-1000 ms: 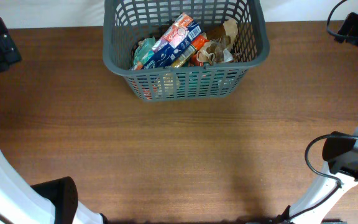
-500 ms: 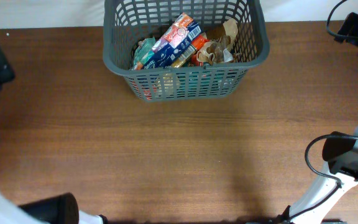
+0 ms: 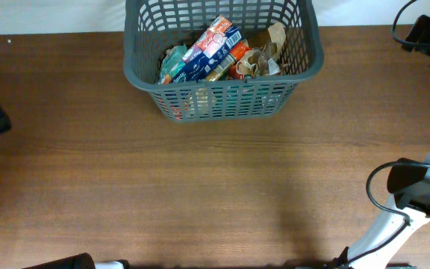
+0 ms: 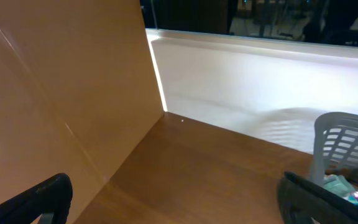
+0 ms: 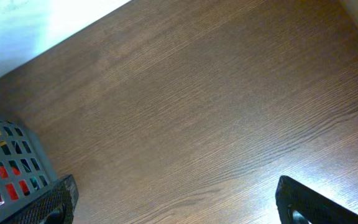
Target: Pack container
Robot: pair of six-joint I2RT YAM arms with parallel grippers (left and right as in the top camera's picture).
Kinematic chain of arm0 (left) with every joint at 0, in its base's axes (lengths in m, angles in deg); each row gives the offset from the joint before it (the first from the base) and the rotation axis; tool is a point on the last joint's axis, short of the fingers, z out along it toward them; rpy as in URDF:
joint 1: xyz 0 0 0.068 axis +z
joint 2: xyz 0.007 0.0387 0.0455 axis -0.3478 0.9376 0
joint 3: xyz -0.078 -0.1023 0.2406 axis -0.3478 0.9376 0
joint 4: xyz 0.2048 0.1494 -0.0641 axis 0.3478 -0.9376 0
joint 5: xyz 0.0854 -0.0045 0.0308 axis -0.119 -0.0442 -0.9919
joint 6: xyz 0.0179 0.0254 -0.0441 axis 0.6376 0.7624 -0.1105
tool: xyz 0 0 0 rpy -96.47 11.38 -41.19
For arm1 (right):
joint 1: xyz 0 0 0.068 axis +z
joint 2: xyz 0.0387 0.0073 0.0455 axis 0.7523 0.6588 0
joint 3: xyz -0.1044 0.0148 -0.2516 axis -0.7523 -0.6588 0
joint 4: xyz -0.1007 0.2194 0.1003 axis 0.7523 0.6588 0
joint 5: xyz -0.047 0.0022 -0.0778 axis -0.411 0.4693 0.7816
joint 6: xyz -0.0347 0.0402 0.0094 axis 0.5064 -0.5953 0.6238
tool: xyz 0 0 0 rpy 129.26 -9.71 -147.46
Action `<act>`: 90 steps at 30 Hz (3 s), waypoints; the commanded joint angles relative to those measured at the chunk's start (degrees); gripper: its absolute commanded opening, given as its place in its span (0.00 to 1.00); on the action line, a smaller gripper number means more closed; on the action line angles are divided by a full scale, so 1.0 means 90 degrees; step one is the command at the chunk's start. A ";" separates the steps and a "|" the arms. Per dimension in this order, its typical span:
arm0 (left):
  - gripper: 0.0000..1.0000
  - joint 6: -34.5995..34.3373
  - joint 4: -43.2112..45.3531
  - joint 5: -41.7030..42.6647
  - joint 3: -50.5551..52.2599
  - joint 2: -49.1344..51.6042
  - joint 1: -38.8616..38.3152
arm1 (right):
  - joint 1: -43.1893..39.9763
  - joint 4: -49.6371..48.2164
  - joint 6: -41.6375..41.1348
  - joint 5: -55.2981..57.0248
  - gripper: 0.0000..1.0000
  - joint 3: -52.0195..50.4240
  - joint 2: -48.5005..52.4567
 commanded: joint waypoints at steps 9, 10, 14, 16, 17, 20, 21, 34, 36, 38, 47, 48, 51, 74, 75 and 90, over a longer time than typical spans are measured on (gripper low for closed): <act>0.99 -0.0083 -0.0017 0.0211 -0.0017 -0.0182 0.0036 | -0.0007 0.0002 -0.0049 0.0056 0.99 0.0022 -0.0080; 0.99 -0.0085 -0.0017 0.0214 -0.0017 -0.0182 0.0036 | -0.0007 0.0002 -0.0049 0.0056 0.99 0.0022 -0.0080; 0.99 -0.0085 -0.0017 0.0194 -0.0017 -0.0185 0.0036 | -0.0007 0.0002 -0.0049 0.0056 0.99 0.0022 -0.0080; 0.99 -0.0085 -0.0017 0.0384 -0.0007 -0.0168 0.0036 | -0.0007 0.0002 -0.0049 0.0056 0.99 0.0022 -0.0080; 0.99 -0.0083 -0.0019 0.0474 0.0005 -0.0146 0.0036 | -0.0007 0.0002 -0.0049 0.0056 0.99 0.0022 -0.0080; 0.99 -0.0083 -0.0017 0.0879 0.0095 -0.0073 0.0036 | -0.0007 0.0002 -0.0051 0.0056 0.99 0.0022 -0.0080; 0.99 -0.0083 -0.0017 0.1022 0.0141 -0.0068 0.0036 | -0.0007 0.0002 -0.0049 0.0056 0.99 0.0022 -0.0080; 0.99 -0.0085 0.2895 0.2647 0.3349 -0.2273 -0.0090 | -0.0007 0.0002 -0.0049 0.0056 0.99 0.0022 -0.0080; 0.99 -0.0083 0.3694 0.2642 0.4415 -0.2854 -0.0155 | -0.0007 0.0002 -0.0049 0.0056 0.99 0.0022 -0.0080; 0.99 -0.0080 0.4430 0.2642 0.5476 -0.3422 -0.0187 | -0.0007 0.0002 -0.0051 0.0056 0.99 0.0022 -0.0080; 0.99 -0.0083 0.6545 0.2664 0.9177 -0.5183 -0.0563 | -0.0007 0.0002 -0.0051 0.0056 0.99 0.0022 -0.0080; 0.99 -0.0083 0.6737 0.2662 0.9498 -0.5292 -0.0675 | -0.0007 0.0002 -0.0049 0.0056 0.99 0.0022 -0.0080; 0.99 -0.0080 0.7317 0.2662 1.0363 -0.5557 -0.0998 | -0.0007 0.0002 -0.0049 0.0056 0.99 0.0022 -0.0080; 0.99 -0.0058 1.0200 0.1729 1.6708 -0.8580 -0.1362 | -0.0007 0.0002 -0.0049 0.0056 1.00 0.0022 -0.0080; 0.99 -0.0061 1.0202 0.1729 1.6806 -0.8670 -0.1319 | -0.0007 0.0002 -0.0049 0.0056 0.99 0.0022 -0.0080; 0.99 -0.0061 1.0729 0.1717 1.8083 -0.9848 -0.1081 | -0.0007 0.0002 -0.0049 0.0056 0.99 0.0022 -0.0080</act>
